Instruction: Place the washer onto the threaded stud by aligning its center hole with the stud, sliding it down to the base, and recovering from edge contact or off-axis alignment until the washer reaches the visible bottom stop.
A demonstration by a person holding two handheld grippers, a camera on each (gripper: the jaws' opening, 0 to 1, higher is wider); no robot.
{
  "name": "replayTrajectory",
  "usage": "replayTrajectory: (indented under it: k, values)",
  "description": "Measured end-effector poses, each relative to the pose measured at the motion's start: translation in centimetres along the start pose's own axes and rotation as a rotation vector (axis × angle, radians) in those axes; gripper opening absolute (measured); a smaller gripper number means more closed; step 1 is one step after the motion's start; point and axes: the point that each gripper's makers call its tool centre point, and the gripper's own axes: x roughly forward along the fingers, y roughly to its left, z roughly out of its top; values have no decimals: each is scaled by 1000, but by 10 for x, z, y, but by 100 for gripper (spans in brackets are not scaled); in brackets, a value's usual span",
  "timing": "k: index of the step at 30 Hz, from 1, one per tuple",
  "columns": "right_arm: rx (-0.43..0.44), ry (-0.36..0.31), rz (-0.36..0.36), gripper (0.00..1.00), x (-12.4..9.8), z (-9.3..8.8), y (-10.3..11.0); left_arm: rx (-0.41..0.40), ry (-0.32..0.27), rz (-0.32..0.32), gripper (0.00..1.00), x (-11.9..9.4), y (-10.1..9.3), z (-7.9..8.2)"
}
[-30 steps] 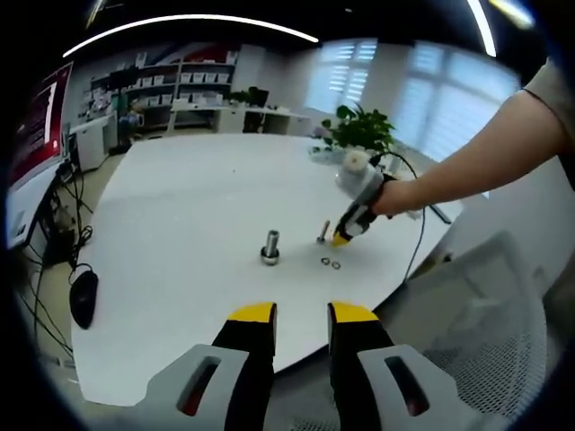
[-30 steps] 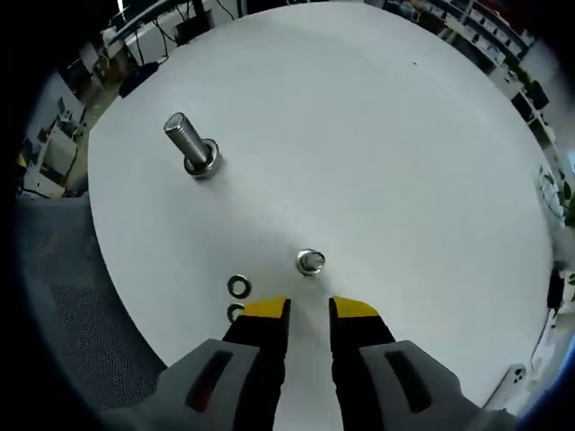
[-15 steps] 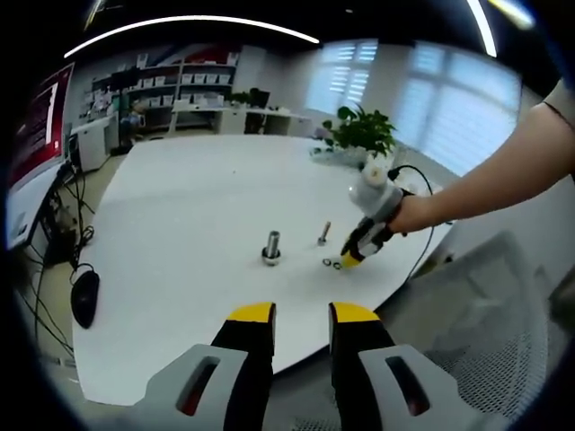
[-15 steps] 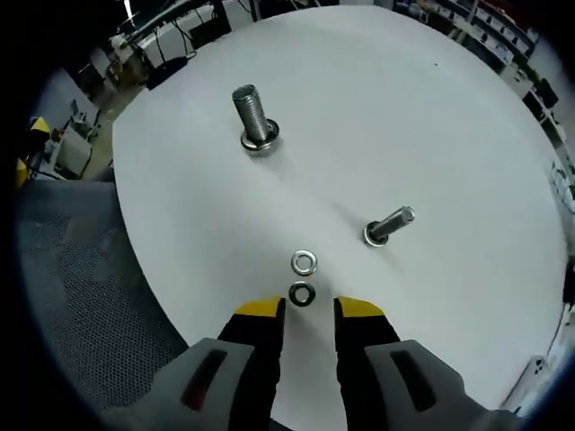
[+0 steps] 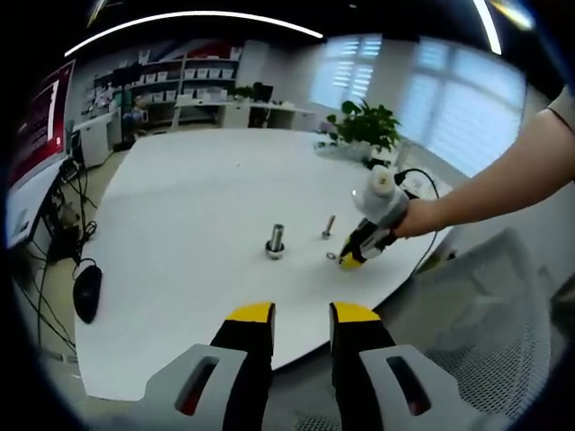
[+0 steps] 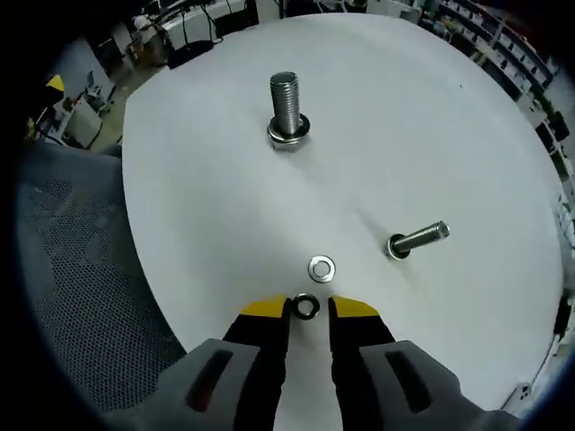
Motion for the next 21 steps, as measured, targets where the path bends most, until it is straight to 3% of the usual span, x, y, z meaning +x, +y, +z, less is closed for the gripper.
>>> replayTrajectory:
  k: [3,11,21]
  values:
    - [-45,13,1,16,-1,-4,0,-5,0,5,22,0,1,0]
    - [-50,21,18,16,1,-2,-1,-3,8,14,22,-1,2,-2]
    - [-90,282,-9,15,2,-1,1,0,27,18,22,0,3,-5]
